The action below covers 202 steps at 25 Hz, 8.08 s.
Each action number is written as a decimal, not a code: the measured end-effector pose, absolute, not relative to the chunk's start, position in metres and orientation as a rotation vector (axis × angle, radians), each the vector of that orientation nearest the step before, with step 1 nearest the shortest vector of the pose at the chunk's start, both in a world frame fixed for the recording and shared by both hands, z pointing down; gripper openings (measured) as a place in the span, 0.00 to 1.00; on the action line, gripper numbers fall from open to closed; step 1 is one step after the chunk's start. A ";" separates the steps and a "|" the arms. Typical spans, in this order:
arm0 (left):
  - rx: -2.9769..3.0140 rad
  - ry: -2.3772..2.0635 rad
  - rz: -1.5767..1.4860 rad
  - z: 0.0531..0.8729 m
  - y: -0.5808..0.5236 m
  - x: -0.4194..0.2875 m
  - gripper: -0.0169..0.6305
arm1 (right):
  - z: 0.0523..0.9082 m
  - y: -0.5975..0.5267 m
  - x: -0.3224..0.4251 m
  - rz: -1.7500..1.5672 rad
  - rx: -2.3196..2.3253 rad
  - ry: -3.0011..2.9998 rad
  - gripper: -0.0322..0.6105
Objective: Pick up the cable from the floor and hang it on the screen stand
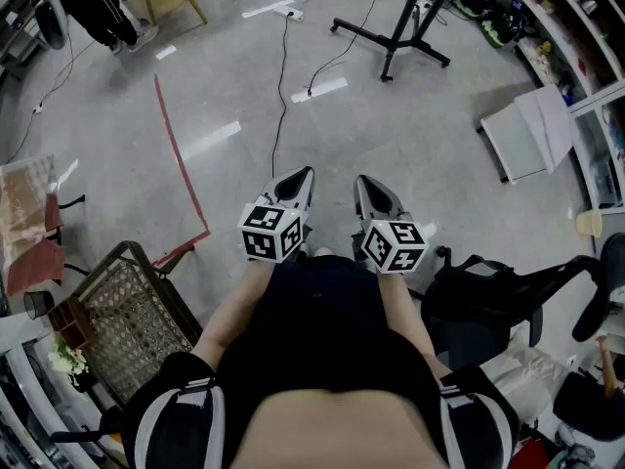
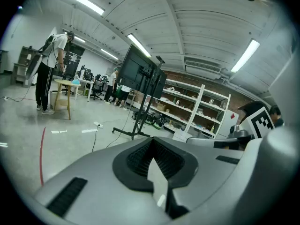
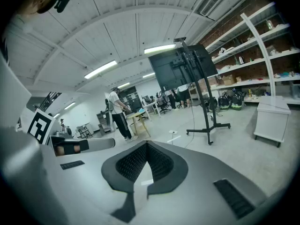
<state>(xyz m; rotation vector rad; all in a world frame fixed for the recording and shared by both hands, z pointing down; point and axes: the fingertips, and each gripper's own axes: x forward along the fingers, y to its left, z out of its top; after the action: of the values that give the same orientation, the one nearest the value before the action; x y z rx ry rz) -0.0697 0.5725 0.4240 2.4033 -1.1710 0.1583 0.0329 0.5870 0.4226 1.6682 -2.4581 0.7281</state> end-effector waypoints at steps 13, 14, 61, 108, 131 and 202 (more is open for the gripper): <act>2.383 -1.234 0.145 0.433 0.582 -0.042 0.03 | 0.424 0.598 0.058 0.713 1.624 -2.554 0.08; 2.378 -1.239 0.143 0.434 0.583 -0.039 0.03 | 0.424 0.598 0.062 0.704 1.626 -2.564 0.08; 2.434 -1.179 0.132 0.415 0.285 -0.044 0.03 | 0.410 0.292 0.059 0.658 1.729 -2.492 0.08; 2.314 -1.203 0.140 0.454 0.089 -0.050 0.03 | 0.446 0.097 0.059 0.759 1.639 -2.441 0.08; 2.240 -1.323 0.204 0.474 -0.093 -0.004 0.03 | 0.471 -0.103 0.098 0.819 1.398 -2.530 0.08; 2.108 -1.060 0.472 1.084 -0.182 -0.036 0.03 | 1.099 -0.190 0.029 0.817 0.828 -2.255 0.08</act>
<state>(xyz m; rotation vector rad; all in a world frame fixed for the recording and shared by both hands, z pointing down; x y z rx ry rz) -0.0362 -0.1822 1.0839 2.1077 -1.0596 0.4716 0.0294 -0.1903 1.0989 0.8277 -2.2554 0.8175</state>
